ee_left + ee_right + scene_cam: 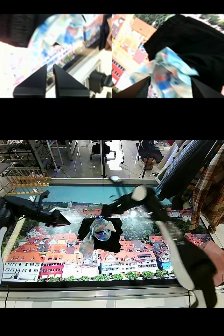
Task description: Fold the clothes and pants, and hang the long-sleeved shirts on hangers.
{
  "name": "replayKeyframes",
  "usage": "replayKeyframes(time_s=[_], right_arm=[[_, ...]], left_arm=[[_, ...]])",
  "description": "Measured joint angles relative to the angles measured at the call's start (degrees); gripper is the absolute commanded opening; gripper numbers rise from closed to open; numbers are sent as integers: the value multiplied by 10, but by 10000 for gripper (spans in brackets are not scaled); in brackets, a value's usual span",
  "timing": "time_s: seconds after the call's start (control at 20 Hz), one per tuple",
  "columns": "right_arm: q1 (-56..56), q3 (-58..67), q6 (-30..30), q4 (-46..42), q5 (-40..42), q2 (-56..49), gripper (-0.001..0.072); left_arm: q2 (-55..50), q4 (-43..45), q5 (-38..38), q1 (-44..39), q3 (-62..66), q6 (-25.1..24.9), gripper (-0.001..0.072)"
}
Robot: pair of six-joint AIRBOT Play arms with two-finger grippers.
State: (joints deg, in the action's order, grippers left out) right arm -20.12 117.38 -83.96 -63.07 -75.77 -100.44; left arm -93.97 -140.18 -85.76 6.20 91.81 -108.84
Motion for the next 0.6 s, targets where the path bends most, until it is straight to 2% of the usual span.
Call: replayKeyframes(time_s=[0.05, 0.25, 0.35, 0.6], right_arm=[[22, -18, -6, -2, -12, 19, 579], [108, -146, -28, 10, -39, 78, 580], [134, -228, -33, 36, -31, 91, 580], [147, -398, -35, 115, 68, 86, 579]], left_arm=[[0, 0, 3, -10, 0, 0, 232], [0, 0, 35, -67, 0, -26, 213], [-1, 1, 63, -98, 0, -40, 56], [-37, 6, 124, -163, 0, -55, 41]])
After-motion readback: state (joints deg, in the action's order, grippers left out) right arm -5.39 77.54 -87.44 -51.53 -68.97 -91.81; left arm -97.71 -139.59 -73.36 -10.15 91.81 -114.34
